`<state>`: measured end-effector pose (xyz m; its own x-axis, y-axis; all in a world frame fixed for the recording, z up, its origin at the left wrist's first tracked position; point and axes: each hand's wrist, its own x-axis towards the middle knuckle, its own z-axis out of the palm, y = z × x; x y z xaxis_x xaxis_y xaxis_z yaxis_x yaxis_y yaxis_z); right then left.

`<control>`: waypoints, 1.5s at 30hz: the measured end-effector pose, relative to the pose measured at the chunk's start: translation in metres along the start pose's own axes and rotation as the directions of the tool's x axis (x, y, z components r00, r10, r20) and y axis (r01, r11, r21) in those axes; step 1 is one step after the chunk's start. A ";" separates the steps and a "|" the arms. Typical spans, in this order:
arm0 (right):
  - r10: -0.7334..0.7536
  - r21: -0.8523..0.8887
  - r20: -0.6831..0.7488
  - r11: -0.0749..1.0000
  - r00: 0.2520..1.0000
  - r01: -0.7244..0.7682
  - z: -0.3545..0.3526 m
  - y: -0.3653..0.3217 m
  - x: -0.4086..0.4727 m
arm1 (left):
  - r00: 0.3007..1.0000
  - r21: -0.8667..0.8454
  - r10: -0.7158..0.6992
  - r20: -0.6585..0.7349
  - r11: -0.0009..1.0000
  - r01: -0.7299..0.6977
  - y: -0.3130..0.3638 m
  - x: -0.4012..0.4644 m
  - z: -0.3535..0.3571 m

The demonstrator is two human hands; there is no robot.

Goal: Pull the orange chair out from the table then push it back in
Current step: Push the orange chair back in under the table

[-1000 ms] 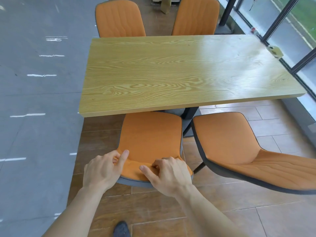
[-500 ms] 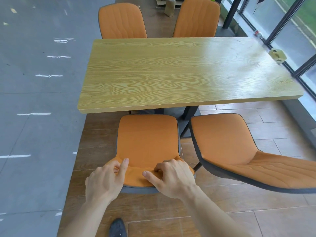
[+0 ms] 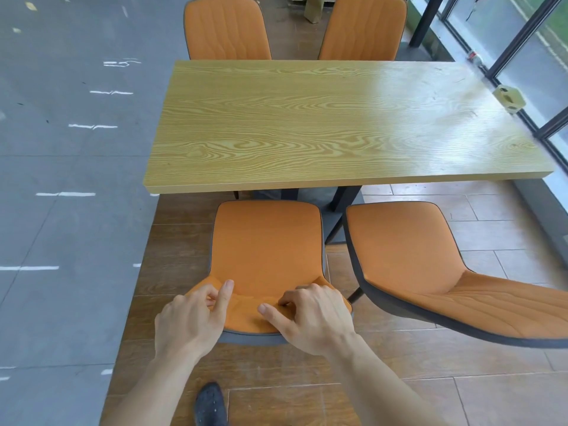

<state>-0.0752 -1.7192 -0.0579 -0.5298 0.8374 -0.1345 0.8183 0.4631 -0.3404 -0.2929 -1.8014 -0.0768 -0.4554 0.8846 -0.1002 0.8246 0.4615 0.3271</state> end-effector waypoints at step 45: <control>0.151 -0.049 0.064 0.988 0.986 -0.148 -0.013 0.004 -0.019 | 0.978 0.013 0.117 0.172 0.993 -0.121 0.013 -0.004 -0.012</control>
<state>-0.0595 -1.7296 -0.0446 -0.4131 0.8774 -0.2440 0.8978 0.3475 -0.2705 -0.2846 -1.7994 -0.0608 -0.2914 0.9305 -0.2219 0.8778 0.3523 0.3246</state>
